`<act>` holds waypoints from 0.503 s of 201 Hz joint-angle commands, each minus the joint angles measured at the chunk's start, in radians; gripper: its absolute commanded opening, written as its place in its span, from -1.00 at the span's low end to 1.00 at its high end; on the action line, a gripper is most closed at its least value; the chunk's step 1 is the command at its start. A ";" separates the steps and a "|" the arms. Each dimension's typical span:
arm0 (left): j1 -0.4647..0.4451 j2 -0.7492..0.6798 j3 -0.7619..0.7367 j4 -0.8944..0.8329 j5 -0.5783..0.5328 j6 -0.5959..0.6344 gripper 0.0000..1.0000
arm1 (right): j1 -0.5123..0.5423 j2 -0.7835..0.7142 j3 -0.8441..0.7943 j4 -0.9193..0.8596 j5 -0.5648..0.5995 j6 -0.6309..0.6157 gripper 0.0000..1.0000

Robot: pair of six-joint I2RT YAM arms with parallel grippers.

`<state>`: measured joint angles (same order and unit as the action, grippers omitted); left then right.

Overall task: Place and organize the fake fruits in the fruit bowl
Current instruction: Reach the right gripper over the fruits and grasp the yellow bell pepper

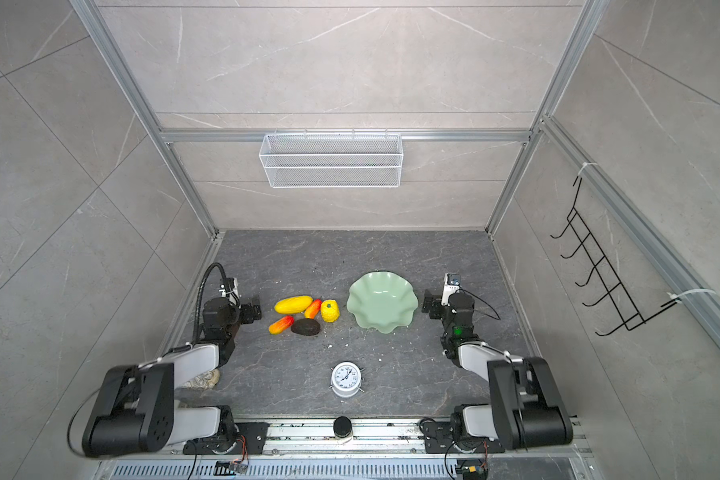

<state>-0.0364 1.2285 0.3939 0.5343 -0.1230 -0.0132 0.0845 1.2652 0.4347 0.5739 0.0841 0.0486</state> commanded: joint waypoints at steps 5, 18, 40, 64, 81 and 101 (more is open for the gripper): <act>-0.084 -0.222 0.115 -0.216 -0.035 -0.049 1.00 | 0.127 -0.124 0.198 -0.291 0.012 -0.029 0.99; -0.110 -0.303 0.222 -0.433 -0.017 -0.077 1.00 | 0.214 -0.110 0.306 -0.412 -0.014 -0.049 0.99; -0.127 -0.415 0.433 -0.836 0.114 -0.085 1.00 | 0.316 -0.022 0.476 -0.577 -0.136 -0.073 0.99; -0.128 -0.483 0.631 -1.162 0.168 -0.035 1.00 | 0.440 0.123 0.655 -0.755 -0.189 -0.143 0.99; -0.128 -0.502 0.663 -1.259 0.173 0.027 1.00 | 0.508 0.233 0.772 -0.858 -0.217 -0.180 0.99; -0.128 -0.493 0.628 -1.283 0.199 0.066 1.00 | 0.572 0.353 0.895 -0.969 -0.232 -0.196 0.99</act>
<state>-0.1623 0.6964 1.0615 -0.4988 0.0166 -0.0204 0.5961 1.5097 1.2102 -0.1421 -0.0921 -0.0875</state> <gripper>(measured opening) 0.999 0.995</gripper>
